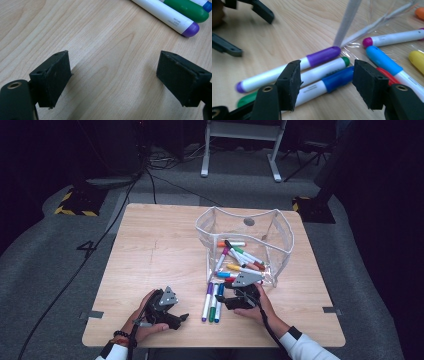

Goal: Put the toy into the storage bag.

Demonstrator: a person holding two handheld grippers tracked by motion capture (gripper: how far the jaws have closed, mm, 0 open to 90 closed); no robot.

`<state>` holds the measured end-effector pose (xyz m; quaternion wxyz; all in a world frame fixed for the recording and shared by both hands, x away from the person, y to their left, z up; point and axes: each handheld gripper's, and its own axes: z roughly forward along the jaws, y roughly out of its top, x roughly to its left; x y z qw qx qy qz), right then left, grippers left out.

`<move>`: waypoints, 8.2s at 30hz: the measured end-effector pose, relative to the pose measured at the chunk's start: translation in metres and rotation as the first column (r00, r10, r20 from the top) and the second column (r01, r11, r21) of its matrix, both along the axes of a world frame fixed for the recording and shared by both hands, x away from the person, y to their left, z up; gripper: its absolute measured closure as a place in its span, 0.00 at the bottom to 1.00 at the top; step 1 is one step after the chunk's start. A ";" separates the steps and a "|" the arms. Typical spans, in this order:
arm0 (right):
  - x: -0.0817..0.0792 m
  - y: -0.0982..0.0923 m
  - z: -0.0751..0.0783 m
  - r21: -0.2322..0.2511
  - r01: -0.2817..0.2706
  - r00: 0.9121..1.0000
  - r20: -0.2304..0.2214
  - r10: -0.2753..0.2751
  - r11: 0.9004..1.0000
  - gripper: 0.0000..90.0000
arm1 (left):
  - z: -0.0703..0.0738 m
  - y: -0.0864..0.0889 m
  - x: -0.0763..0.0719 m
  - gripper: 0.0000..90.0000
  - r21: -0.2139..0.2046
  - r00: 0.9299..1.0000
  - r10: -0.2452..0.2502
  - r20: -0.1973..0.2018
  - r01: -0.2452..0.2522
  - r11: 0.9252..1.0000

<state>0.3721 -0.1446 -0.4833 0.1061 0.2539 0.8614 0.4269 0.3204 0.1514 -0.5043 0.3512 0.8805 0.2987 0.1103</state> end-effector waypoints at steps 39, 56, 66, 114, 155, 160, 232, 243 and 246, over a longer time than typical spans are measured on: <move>0.008 -0.061 0.002 -0.064 -0.060 0.997 -0.049 0.057 0.996 0.83 | 0.000 0.000 0.000 0.14 -0.002 1.000 -0.002 0.001 0.002 1.000; -0.034 -0.114 0.115 0.017 -0.071 0.989 0.132 0.068 0.997 0.83 | 0.000 0.000 0.000 0.14 -0.002 1.000 -0.002 0.001 0.002 1.000; -0.020 -0.122 0.193 0.028 -0.062 0.970 0.238 0.054 0.998 0.83 | 0.000 0.000 0.000 0.14 -0.001 1.000 -0.003 0.001 0.003 1.000; 0.116 -0.053 0.168 -0.404 -0.190 0.979 -0.145 0.142 0.895 0.77 | 0.000 0.000 0.000 0.14 0.000 1.000 -0.005 0.001 0.005 1.000; -0.025 -0.074 0.081 0.026 -0.032 0.996 0.090 0.029 0.999 0.41 | 0.000 0.000 0.000 0.13 -0.001 1.000 -0.002 -0.001 0.002 1.000; -0.024 -0.039 0.043 0.005 -0.062 0.998 0.031 0.062 0.998 0.40 | 0.000 0.000 0.000 0.13 -0.001 1.000 -0.002 -0.001 0.002 1.000; -0.026 -0.099 0.098 -0.038 -0.186 0.975 0.114 0.189 0.982 0.83 | 0.000 0.000 -0.001 0.13 0.000 1.000 -0.002 -0.001 0.002 1.000; -0.007 -0.109 0.182 -0.014 -0.156 0.960 0.235 0.155 0.988 0.83 | 0.000 0.000 -0.001 0.13 -0.001 1.000 -0.002 -0.001 0.002 1.000; 0.003 -0.109 0.196 -0.013 -0.138 0.960 0.243 0.137 0.990 0.83 | 0.000 0.000 -0.001 0.13 0.000 1.000 -0.002 -0.002 0.002 1.000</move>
